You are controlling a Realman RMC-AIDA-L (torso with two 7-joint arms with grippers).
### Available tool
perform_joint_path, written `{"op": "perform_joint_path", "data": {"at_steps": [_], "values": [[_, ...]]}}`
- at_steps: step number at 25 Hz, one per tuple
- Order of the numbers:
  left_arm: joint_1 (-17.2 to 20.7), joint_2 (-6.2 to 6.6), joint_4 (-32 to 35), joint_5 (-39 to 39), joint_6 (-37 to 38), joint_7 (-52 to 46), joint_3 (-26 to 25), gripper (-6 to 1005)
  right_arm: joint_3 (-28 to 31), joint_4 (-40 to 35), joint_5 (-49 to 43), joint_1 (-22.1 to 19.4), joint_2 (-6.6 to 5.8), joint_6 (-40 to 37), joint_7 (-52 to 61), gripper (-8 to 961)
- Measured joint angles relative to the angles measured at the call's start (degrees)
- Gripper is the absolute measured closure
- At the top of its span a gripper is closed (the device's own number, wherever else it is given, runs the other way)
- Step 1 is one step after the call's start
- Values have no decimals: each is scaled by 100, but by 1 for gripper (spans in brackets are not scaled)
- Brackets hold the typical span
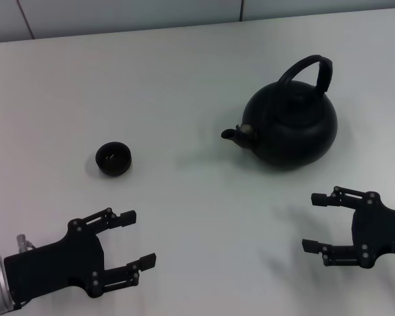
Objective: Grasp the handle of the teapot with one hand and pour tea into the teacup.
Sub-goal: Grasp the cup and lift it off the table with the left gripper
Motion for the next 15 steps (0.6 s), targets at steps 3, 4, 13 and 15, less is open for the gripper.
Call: {"op": "perform_joint_path", "data": {"at_steps": [3,4,13,15], "values": [[3,-13,4,1,2,-12,1,202,-24,0,-2,35,14,13,-2,126],[4,-18,8,-3,4,-12,2,203,-25,0,-2,45,20,17,-2,126],[-32,-23,28,-33,36,-15,-8,206,-27,5,-8,78,32,20,-7,127],[-33,-23,29,-34,35,-16,-11,207,-8,6,-9,78,36,20,-7,128]]}}
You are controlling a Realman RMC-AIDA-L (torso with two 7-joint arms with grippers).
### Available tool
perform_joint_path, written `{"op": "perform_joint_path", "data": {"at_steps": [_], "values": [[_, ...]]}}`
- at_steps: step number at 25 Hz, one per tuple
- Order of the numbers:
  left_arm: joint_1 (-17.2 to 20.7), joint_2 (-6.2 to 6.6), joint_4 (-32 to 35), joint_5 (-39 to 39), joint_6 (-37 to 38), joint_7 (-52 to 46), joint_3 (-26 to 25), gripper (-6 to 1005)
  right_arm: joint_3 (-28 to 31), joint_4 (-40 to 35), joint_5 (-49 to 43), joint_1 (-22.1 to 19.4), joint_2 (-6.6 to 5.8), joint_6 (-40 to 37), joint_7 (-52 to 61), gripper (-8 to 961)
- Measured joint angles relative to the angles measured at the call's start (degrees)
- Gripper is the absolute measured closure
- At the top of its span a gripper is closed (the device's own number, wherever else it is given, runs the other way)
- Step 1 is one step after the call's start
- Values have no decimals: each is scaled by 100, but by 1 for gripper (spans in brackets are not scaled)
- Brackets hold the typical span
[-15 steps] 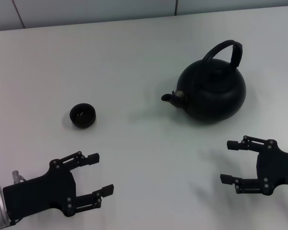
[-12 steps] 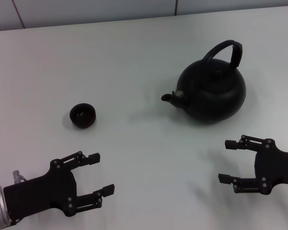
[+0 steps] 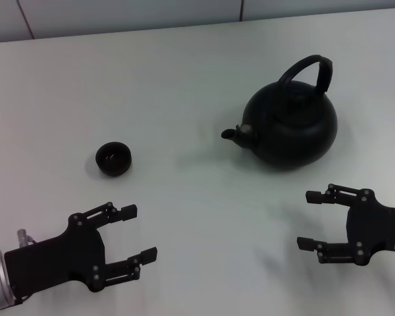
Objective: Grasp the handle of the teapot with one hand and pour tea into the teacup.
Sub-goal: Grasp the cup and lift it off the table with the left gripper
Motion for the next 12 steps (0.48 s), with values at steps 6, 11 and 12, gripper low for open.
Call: {"op": "perform_joint_path", "data": {"at_steps": [6,11,12], "values": [[51,-84,-8,-1,-47,48,-362,209,30,15,4,-2,4,-1,0,129],[118,-192,-244,-10,-359,499,-1599,211,50,13,44,-10,8,-30,0,129],[103,-191,-388,-14,-426,630,-1830,211,66,12,46,-6,8,-32,3,129]]}}
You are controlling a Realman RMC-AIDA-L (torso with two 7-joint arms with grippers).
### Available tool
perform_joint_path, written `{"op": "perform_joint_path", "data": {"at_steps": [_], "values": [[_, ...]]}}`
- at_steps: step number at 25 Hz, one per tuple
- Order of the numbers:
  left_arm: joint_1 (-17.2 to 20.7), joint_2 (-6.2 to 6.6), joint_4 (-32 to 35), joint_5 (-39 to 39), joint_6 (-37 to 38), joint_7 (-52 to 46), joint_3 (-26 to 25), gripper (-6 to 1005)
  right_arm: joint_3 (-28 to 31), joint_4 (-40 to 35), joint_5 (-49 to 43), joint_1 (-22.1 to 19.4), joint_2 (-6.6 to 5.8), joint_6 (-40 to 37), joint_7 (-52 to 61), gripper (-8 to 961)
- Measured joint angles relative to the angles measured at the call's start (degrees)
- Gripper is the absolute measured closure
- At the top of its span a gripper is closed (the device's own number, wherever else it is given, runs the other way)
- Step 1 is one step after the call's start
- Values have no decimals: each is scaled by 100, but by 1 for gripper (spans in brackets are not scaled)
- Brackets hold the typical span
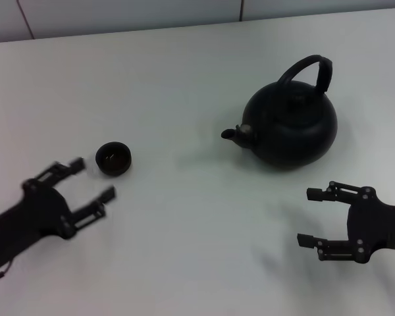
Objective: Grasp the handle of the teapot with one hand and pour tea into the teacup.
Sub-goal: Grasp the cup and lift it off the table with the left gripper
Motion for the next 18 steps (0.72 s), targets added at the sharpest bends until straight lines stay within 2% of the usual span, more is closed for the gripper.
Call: {"op": "perform_joint_path", "data": {"at_steps": [2,3,5,14,18], "values": [[0,0,0,0,0,0,0,212,2,-1,3,1,0,0,3,129],[-41,7,-355,-4,-118,339,-503,212,3,-3,5,3,-1,2,6,129],[-50,-1,-535,-5,-138,651,-809,213,9,-7,9,29,-2,17,26,129],[-92,-5,-614,-5,-153,705,-866,217,11,11,15,117,-4,36,41,129],[-130,-4,-621,-5,-422,768,-851,218,11,24,17,139,-4,47,42,129]]}}
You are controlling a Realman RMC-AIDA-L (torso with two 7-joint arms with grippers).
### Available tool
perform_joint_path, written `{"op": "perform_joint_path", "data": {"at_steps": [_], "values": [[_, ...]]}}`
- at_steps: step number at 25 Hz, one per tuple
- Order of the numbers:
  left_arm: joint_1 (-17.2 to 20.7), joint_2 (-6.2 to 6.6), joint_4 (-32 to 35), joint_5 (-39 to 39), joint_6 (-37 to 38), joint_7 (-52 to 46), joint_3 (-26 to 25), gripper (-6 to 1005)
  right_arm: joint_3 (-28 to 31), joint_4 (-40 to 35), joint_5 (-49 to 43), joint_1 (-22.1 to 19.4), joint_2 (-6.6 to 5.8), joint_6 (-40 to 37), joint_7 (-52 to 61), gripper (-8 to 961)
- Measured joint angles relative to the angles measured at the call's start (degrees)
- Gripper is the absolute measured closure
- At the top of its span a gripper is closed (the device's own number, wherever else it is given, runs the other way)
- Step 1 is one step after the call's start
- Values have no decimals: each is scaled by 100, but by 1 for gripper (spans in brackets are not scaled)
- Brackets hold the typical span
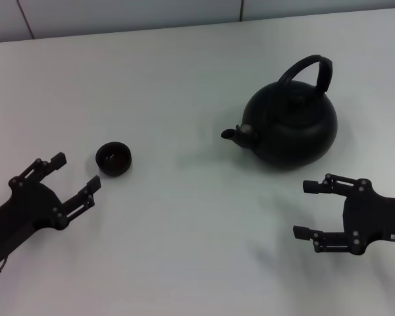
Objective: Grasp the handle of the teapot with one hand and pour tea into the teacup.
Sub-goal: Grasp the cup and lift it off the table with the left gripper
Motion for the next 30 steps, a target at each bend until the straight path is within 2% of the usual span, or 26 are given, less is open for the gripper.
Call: {"op": "perform_joint_path", "data": {"at_steps": [2,16,19,22,25,27,30], "values": [[-14,-6,-83,0,-283,200,2,219,0,0,0,9,0,9,2,129],[-168,-44,-315,0,-610,483,-22,224,79,-36,0,45,-11,20,6,130],[-255,-43,-379,-6,-700,483,-25,225,79,-36,0,71,-11,20,7,130],[-524,-42,-560,-26,-1018,483,-39,227,79,-37,0,96,-9,20,8,130],[-524,-42,-560,-26,-1018,483,-39,228,79,-36,0,123,-8,19,8,130],[-732,-41,-634,-58,-1197,483,-77,228,79,-36,0,142,-8,19,8,130],[-788,-41,-651,-60,-1253,483,-79,230,79,-36,0,154,-8,19,8,130]]}}
